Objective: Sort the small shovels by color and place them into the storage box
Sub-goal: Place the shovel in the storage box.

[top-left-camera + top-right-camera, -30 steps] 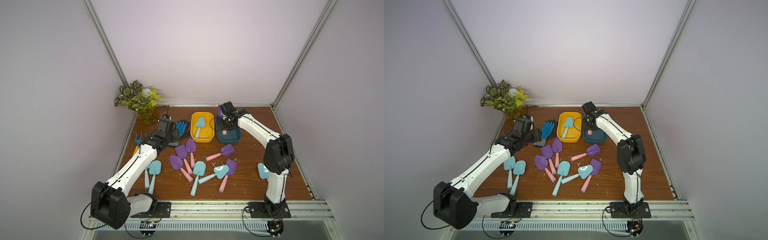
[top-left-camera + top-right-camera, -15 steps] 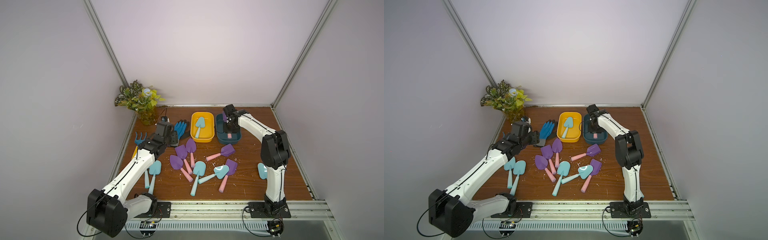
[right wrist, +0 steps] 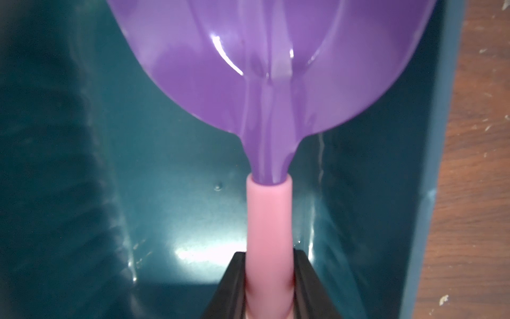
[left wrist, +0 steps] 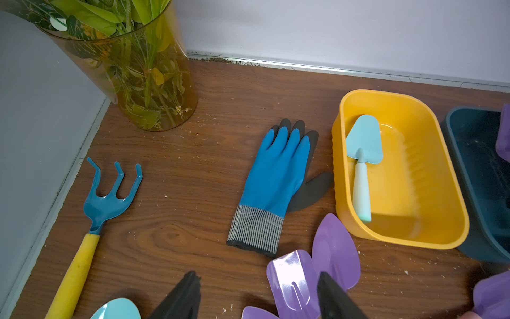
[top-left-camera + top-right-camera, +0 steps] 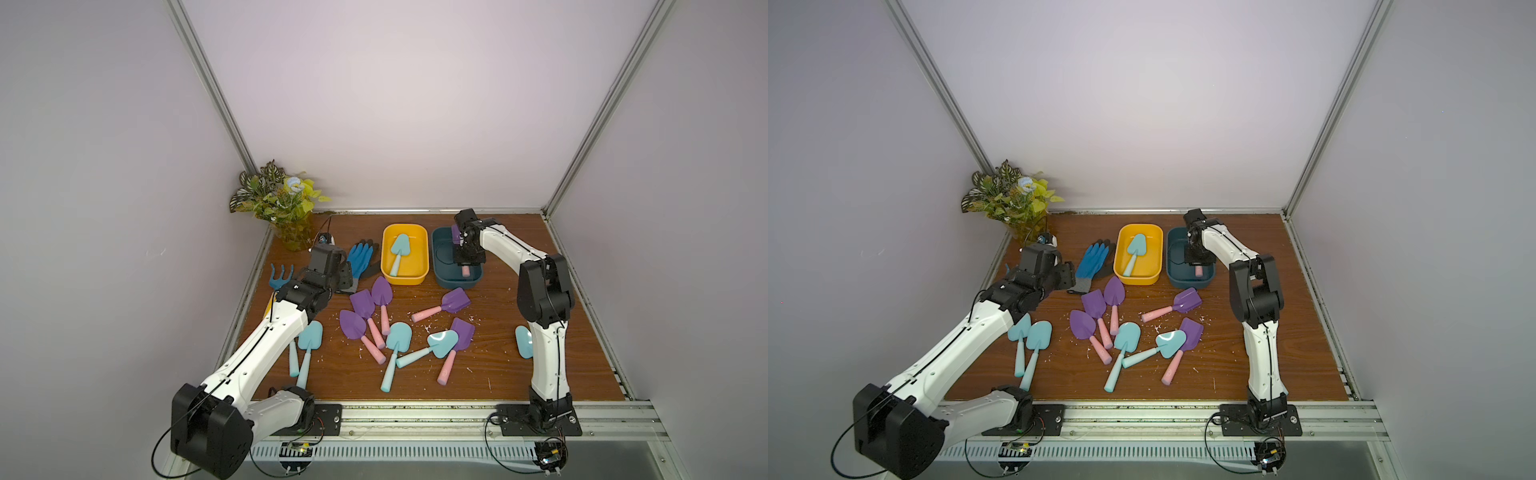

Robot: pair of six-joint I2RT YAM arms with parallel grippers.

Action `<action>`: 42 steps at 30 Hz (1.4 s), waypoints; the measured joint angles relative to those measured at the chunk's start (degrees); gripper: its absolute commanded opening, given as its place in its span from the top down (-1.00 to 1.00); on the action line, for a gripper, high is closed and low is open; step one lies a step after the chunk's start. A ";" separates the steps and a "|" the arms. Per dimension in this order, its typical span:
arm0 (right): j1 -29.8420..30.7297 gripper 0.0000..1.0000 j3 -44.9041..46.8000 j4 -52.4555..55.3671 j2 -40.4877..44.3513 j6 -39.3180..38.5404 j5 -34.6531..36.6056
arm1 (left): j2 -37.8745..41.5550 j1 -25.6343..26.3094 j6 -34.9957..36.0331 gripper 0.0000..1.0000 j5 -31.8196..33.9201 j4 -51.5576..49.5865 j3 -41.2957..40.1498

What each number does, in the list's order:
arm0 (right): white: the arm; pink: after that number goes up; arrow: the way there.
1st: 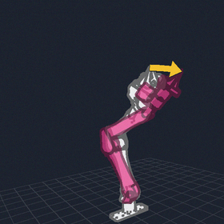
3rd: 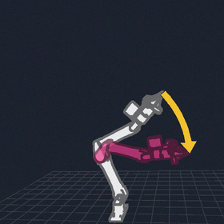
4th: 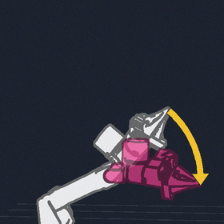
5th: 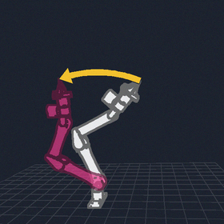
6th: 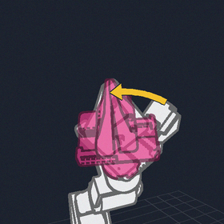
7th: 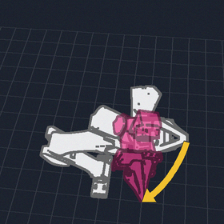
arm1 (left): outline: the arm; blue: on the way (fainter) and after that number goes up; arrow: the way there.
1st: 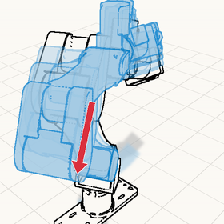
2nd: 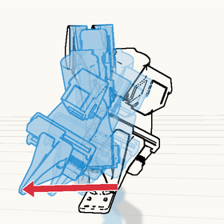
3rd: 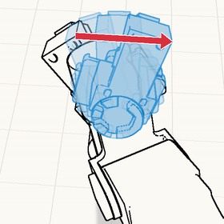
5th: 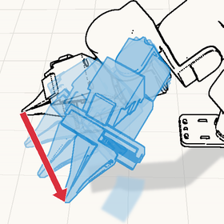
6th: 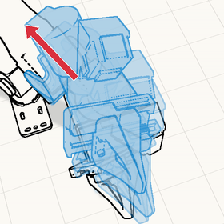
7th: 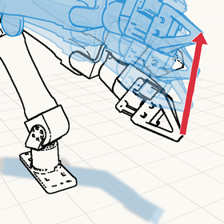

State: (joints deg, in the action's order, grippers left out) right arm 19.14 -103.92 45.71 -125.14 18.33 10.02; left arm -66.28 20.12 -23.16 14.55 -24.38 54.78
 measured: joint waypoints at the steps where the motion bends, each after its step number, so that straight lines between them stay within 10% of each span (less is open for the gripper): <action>1: -0.09 0.72 0.00 0.02 -0.02 -0.11 0.00 | -0.04 0.00 0.02 -0.38 0.07 -0.04 0.00; 42: 0.81 0.05 -5.49 1.09 2.29 -0.17 2.29 | -2.01 0.00 2.19 -0.40 0.00 -5.66 7.23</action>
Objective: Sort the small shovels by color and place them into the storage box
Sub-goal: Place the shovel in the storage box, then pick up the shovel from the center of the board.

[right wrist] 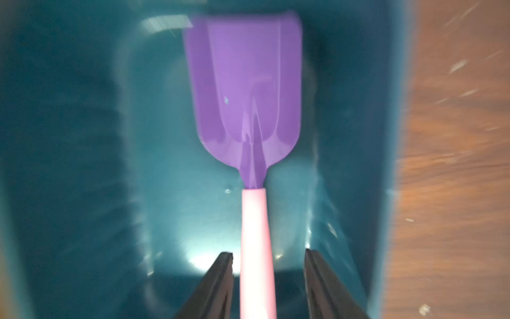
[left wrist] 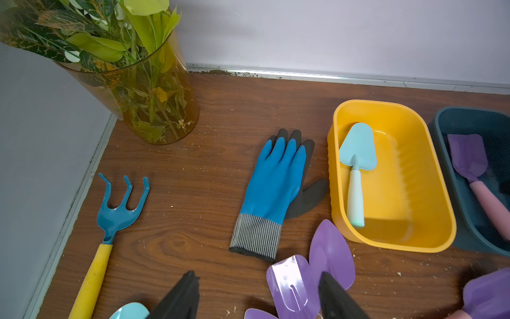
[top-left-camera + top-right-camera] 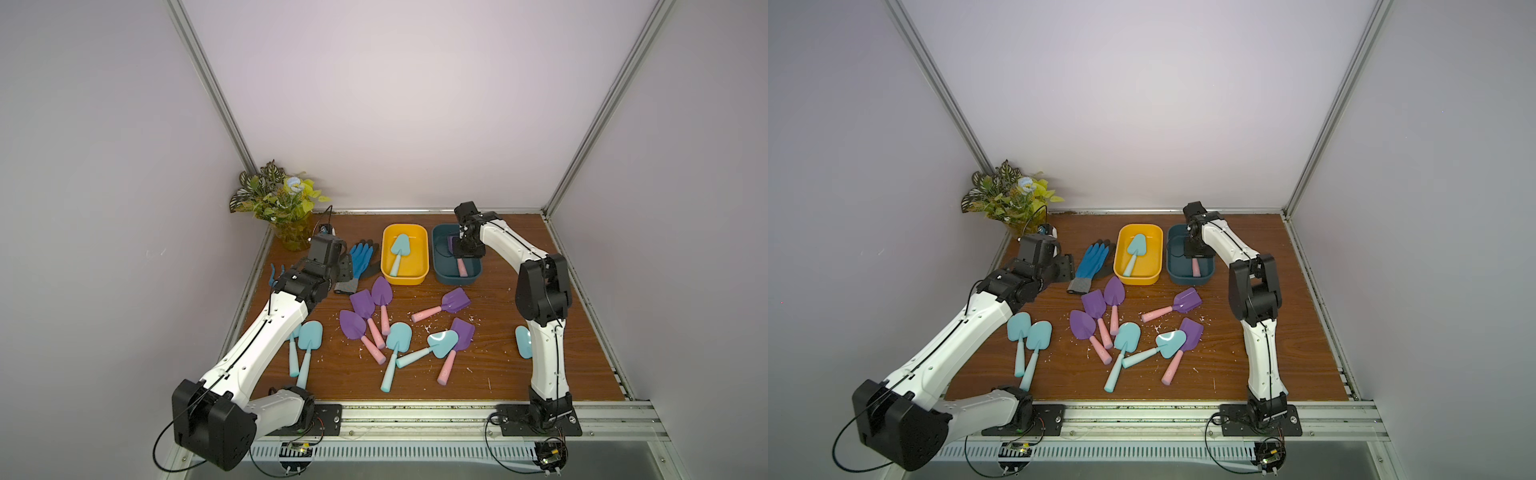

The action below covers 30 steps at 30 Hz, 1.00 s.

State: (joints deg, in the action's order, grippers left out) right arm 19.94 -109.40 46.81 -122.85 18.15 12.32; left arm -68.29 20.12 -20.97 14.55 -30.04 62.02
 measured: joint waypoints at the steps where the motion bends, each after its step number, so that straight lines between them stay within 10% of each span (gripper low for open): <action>1: 0.37 0.05 1.11 -0.90 3.08 0.07 0.68 | 0.37 0.00 0.00 -0.40 -0.09 -0.35 0.00; 10: 2.86 0.01 19.39 -11.28 30.01 1.90 3.41 | 4.02 0.00 -1.68 -0.37 -0.09 -1.70 -1.25; 30: 3.23 -0.01 35.23 -14.71 37.16 3.30 -3.93 | 4.59 -0.07 -13.99 -0.41 4.28 -8.66 -16.31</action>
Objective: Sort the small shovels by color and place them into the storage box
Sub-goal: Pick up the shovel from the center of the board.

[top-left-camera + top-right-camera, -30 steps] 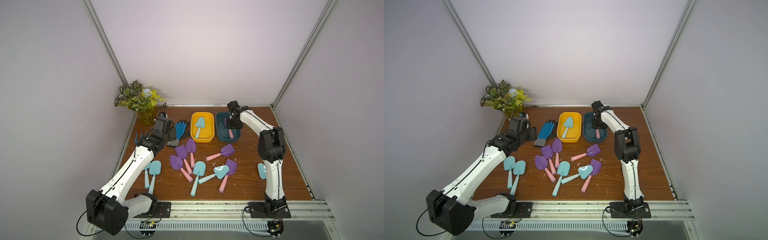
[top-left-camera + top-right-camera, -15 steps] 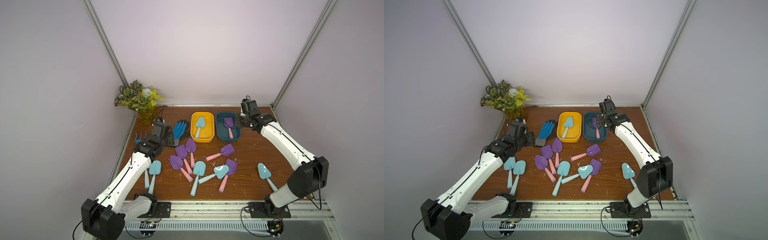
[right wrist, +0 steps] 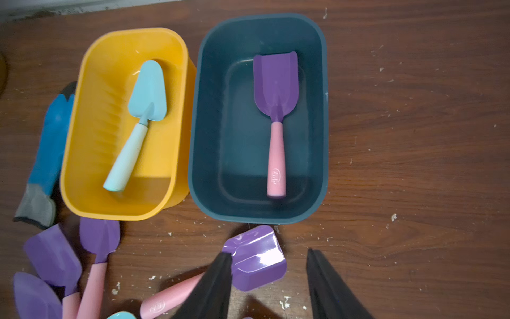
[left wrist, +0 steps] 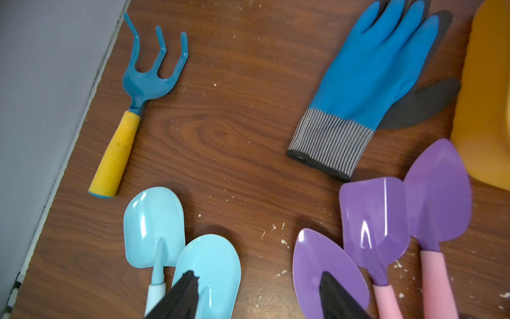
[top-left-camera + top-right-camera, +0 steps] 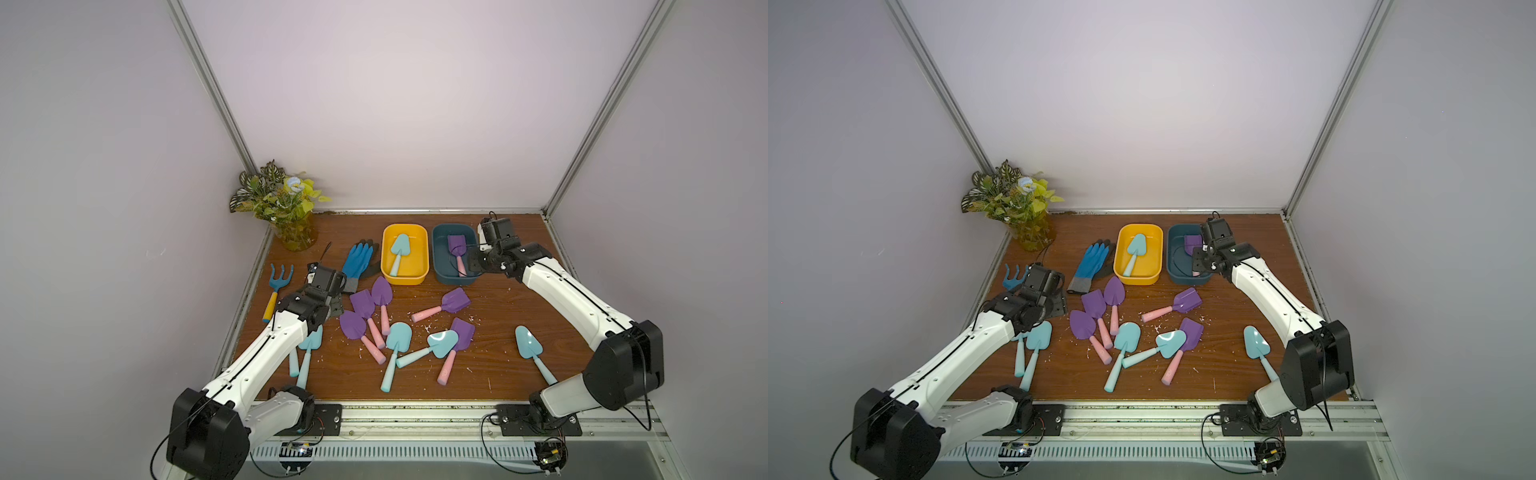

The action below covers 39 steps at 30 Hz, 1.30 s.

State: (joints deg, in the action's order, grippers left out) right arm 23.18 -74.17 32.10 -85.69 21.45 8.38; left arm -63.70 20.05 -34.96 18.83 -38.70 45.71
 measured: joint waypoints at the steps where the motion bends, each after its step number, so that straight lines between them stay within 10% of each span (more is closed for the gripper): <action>1: 0.02 -0.01 0.11 -0.50 0.22 0.00 -0.42 | -0.15 0.00 -0.04 -0.39 -0.66 -0.22 -0.42; 39: 1.18 -0.02 6.58 -2.40 4.70 -0.22 -2.43 | 2.40 16.59 -25.97 -0.22 -13.92 4.15 -12.09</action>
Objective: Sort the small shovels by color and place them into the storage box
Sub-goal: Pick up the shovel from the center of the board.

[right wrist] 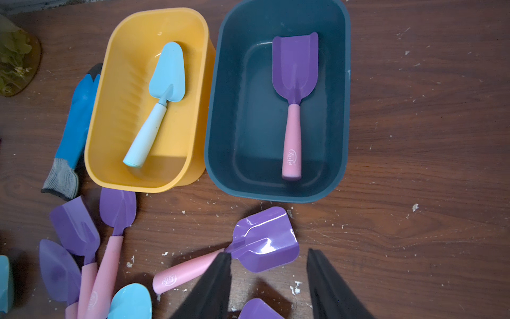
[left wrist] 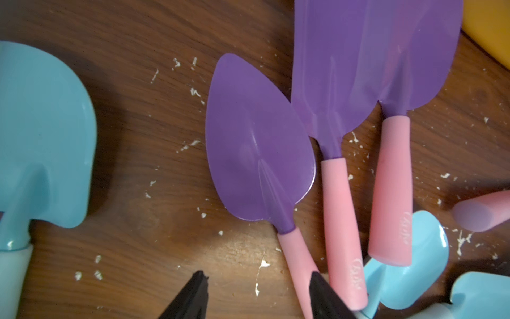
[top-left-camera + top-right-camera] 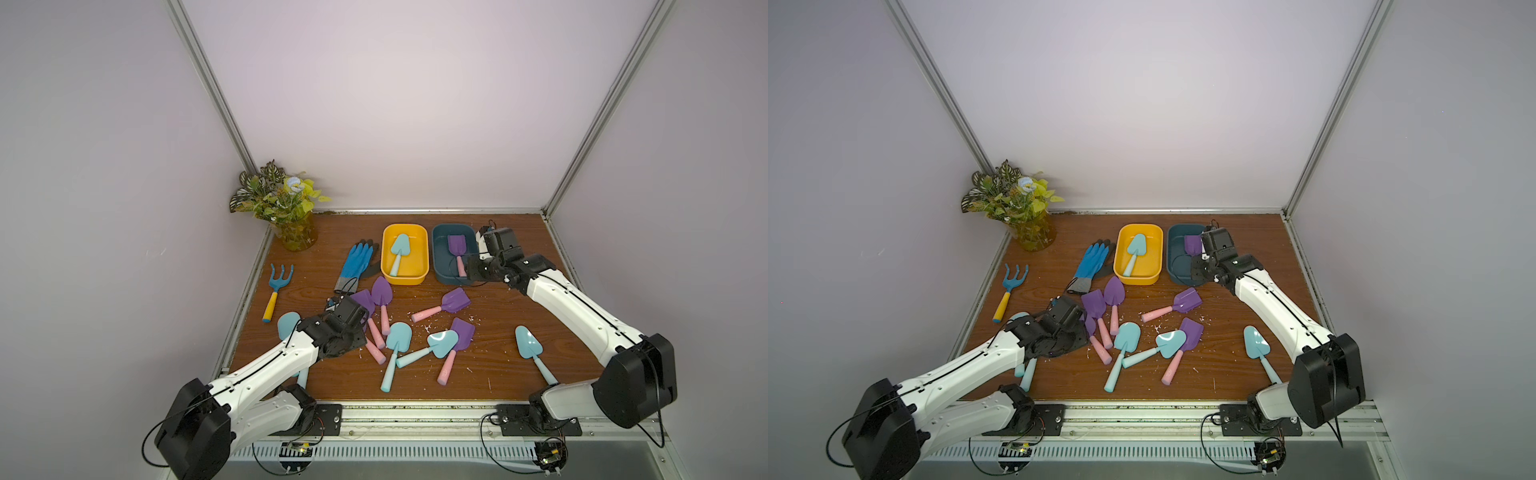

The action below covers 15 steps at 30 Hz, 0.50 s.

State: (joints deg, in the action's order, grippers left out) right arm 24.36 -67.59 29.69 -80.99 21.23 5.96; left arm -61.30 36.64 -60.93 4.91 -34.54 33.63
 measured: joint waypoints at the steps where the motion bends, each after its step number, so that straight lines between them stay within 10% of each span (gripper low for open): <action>1: 0.00 -0.02 0.00 0.09 0.00 -0.04 0.11 | -0.31 0.00 -0.24 -0.22 -0.28 0.55 -0.26; 15: 0.00 -0.02 -0.63 0.35 0.00 -0.63 0.17 | -3.43 0.79 -2.05 -0.21 -2.16 6.49 -1.64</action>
State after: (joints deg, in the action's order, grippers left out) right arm 24.36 -68.23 30.04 -80.99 20.60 6.13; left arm -64.73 37.43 -62.98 2.74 -28.05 31.99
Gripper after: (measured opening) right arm 0.510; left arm 0.606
